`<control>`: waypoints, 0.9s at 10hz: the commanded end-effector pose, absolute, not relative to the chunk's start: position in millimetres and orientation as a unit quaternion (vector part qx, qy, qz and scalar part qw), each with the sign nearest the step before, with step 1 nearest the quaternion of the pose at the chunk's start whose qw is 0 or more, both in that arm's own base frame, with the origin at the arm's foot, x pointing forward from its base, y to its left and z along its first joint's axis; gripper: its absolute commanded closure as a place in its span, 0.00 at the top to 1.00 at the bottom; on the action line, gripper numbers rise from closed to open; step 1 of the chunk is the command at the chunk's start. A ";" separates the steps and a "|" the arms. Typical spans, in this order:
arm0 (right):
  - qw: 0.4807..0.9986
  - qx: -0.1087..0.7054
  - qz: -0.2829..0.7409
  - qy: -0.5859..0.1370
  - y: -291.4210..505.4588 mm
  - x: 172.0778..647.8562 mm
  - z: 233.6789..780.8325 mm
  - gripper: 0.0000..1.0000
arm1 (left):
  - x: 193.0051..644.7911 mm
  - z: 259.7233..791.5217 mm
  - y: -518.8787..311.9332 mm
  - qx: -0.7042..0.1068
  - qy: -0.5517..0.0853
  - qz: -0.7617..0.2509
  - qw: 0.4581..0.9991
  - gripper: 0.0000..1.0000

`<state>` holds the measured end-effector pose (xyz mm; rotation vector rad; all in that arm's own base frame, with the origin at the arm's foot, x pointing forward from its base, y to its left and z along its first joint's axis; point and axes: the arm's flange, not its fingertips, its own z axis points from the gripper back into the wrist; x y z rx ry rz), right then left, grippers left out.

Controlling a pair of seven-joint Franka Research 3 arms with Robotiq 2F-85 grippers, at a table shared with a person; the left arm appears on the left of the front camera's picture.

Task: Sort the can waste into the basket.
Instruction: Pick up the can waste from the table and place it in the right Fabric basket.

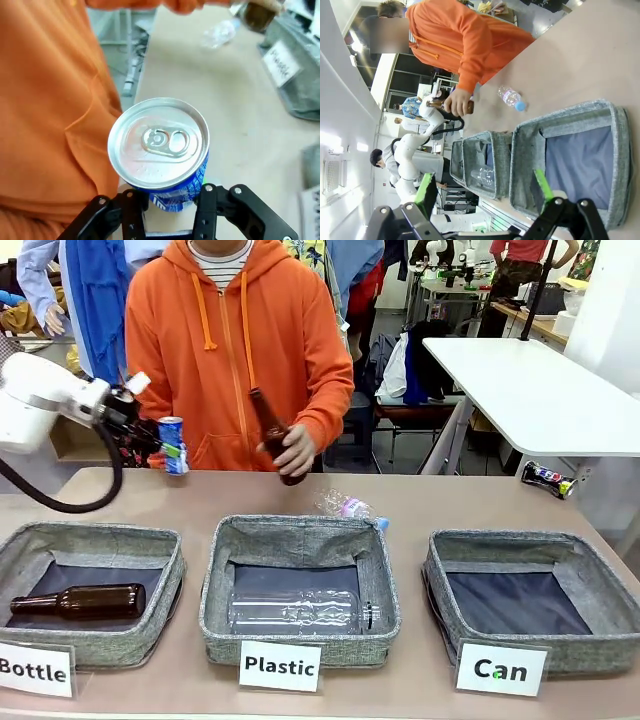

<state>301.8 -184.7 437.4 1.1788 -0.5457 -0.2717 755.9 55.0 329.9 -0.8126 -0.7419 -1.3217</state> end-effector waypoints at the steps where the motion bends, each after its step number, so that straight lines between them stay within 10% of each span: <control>1: 0.783 0.551 -0.121 -0.263 -185.9 304.3 439.4 1.00 | 660.2 401.0 105.4 -0.351 -0.319 -0.618 0.627 0.00; 5: 0.783 0.551 -0.121 -0.263 -185.9 304.3 439.4 1.00 | 505.4 498.2 229.1 -0.252 -0.309 -0.674 0.621 0.00; 9: 0.783 0.551 -0.121 -0.263 -185.9 304.3 439.4 1.00 | 403.8 484.8 282.6 -0.179 -0.298 -0.714 0.607 0.00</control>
